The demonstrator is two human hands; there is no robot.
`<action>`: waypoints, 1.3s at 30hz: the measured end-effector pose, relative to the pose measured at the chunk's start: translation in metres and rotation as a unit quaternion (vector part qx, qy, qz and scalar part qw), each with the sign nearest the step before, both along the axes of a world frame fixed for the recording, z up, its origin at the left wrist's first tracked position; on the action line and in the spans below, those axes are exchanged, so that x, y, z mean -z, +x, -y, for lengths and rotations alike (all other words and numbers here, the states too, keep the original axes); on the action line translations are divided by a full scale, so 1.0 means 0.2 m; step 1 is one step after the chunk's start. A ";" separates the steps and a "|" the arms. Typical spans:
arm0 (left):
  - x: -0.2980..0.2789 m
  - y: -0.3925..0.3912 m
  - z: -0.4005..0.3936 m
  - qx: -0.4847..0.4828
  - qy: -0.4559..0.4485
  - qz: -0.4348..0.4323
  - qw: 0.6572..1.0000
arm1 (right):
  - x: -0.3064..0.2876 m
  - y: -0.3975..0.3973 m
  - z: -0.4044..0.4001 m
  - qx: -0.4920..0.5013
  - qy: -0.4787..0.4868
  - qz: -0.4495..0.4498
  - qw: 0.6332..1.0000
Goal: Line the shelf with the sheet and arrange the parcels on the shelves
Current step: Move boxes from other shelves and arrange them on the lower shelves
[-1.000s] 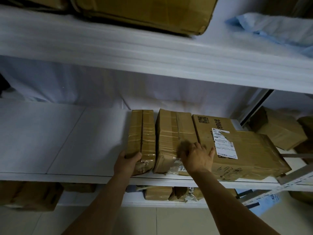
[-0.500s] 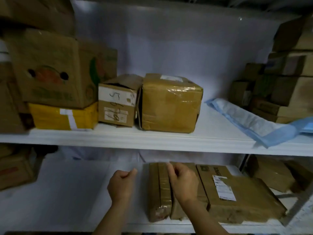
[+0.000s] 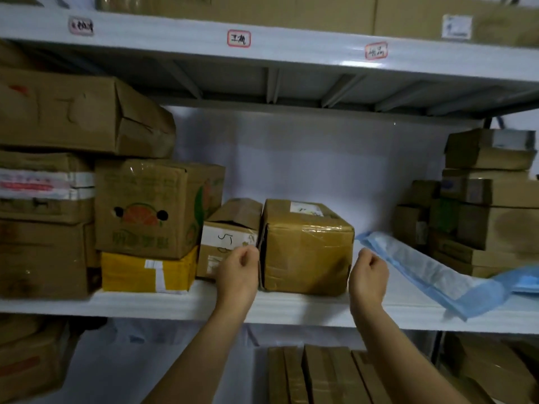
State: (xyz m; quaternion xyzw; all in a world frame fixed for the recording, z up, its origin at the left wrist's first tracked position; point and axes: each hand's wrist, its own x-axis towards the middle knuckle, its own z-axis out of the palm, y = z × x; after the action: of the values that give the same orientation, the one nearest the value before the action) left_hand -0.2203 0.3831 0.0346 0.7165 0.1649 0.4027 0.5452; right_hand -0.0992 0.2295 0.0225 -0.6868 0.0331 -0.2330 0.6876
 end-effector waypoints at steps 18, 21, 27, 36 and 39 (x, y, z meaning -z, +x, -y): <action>-0.17 0.25 0.33 0.078 -0.108 0.045 0.990 | -0.19 0.09 0.26 -0.370 0.089 -0.311 0.871; -0.18 0.22 0.40 0.126 -0.106 0.024 0.986 | -0.15 0.09 0.28 -0.337 0.118 -0.305 0.883; -0.14 0.19 0.49 0.162 -0.129 0.015 0.978 | -0.18 0.06 0.31 -0.276 0.160 -0.302 0.898; -0.07 0.16 0.50 0.104 -0.183 -0.028 0.977 | -0.05 -0.01 0.42 -0.185 0.257 -0.184 0.931; -0.04 0.14 0.48 0.130 -0.216 -0.067 0.965 | 0.00 -0.04 0.46 -0.194 0.277 -0.094 0.937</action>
State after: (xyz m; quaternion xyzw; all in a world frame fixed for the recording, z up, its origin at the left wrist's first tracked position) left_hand -0.1926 0.2869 0.0417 0.6221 0.1893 0.2340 0.7228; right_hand -0.1077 0.1373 0.0230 -0.4814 0.0272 -0.0111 0.8760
